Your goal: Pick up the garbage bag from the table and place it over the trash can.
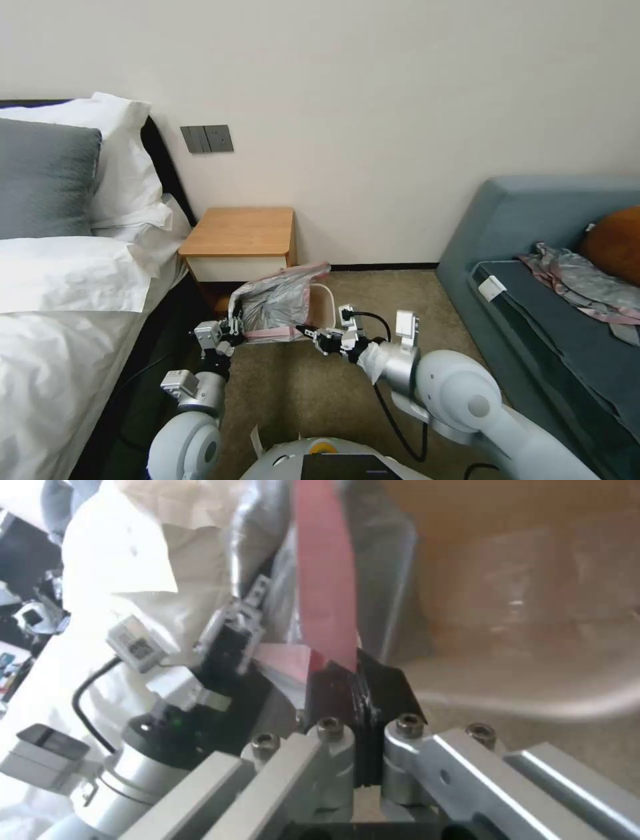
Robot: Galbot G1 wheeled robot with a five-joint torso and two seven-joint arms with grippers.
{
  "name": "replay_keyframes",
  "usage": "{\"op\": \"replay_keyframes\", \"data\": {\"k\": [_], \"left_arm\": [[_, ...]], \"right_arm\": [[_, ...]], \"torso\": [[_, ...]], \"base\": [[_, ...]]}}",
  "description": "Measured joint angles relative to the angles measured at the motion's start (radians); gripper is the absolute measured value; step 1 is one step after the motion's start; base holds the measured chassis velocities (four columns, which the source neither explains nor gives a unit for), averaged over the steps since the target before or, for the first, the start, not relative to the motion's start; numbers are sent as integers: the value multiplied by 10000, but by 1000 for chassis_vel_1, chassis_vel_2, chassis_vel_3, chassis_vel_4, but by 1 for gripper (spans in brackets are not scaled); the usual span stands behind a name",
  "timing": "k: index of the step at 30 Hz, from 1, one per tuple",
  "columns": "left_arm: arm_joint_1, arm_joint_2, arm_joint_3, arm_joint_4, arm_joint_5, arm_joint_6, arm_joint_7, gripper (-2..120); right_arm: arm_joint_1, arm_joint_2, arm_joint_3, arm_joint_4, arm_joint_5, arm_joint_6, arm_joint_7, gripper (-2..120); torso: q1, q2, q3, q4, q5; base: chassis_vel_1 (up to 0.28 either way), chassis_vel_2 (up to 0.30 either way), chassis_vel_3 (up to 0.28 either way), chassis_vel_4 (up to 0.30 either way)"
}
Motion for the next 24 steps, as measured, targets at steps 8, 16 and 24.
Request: {"op": "replay_keyframes", "data": {"k": [8,16,24], "left_arm": [[-168,-147,-23,113,-369,160,-257,5],[-229,-155,-12,294,-373,178,-274,5],[-291,-95,-143,354,-563,227,-314,5]], "right_arm": [[-1080,-512,871,19,-524,-45,-611,0],[-1225,-562,817,17,-1356,23,-1308,0],[-858,-1211,1118,11,-2130,148,-2088,22]], "torso": [[0,0,0,-1,0],[0,0,0,0,0],[0,0,0,0,-1]], "base": [[0,0,0,0],[0,0,0,0],[0,0,0,0]]}}
